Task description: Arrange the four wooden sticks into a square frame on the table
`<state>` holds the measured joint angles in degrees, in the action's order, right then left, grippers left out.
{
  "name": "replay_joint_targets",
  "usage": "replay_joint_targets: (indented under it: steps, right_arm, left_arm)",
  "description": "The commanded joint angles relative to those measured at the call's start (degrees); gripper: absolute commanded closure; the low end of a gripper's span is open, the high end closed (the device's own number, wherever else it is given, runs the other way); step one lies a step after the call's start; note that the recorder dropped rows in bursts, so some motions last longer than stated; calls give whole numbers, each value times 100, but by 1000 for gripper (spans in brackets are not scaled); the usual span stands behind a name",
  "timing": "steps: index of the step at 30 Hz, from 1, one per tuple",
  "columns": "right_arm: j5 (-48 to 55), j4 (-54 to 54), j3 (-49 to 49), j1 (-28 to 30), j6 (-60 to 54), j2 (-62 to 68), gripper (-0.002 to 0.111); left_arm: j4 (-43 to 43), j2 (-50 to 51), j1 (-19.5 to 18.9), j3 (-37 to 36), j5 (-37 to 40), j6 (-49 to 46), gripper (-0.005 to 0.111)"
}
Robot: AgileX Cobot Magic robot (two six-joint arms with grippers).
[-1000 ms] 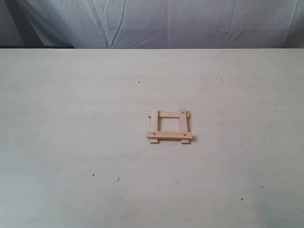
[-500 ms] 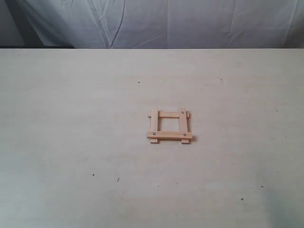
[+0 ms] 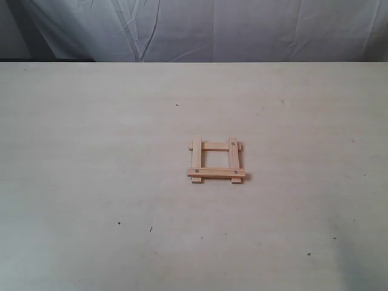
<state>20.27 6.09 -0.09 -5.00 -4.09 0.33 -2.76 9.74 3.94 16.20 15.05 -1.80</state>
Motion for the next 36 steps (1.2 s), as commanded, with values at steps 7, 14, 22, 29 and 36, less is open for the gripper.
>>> replay_joint_targets:
  steps: [7, 14, 22, 29, 36]
  right_arm:
    - [-89, -3, 9, 31, 10, -33, 107]
    - [-79, -3, 9, 31, 10, -33, 107]
    - [-107, -3, 9, 31, 10, -33, 107]
    - [-107, -3, 9, 31, 10, -33, 107]
    - [-107, 86, 9, 31, 10, -33, 107]
  left_arm:
    - [276, -974, -394, -1620, -124, 31, 107]
    - [241, -974, -394, -1620, -81, 31, 107]
    - [241, -974, -394, -1620, -81, 31, 107]
    - [241, -974, -394, -1620, -81, 31, 107]
    - [276, -974, -394, -1620, -92, 31, 107]
